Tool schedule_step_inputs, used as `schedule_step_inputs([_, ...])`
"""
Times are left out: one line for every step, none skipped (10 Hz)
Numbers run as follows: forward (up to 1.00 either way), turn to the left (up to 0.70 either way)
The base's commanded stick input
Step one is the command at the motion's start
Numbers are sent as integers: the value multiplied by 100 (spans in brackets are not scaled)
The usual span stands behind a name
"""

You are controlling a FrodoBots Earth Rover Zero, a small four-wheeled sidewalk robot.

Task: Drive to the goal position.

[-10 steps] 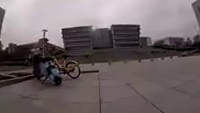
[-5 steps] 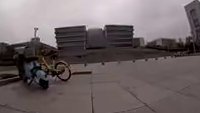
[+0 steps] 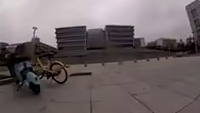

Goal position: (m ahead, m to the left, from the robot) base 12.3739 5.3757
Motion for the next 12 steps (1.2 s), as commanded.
schedule_step_inputs([70, -1])
schedule_step_inputs([70, 1])
schedule_step_inputs([70, 1])
schedule_step_inputs([70, 2])
schedule_step_inputs([70, 2])
schedule_step_inputs([70, 2])
schedule_step_inputs([70, 2])
schedule_step_inputs([70, 2])
schedule_step_inputs([70, 1])
schedule_step_inputs([70, 2])
schedule_step_inputs([70, 4])
schedule_step_inputs([70, 9])
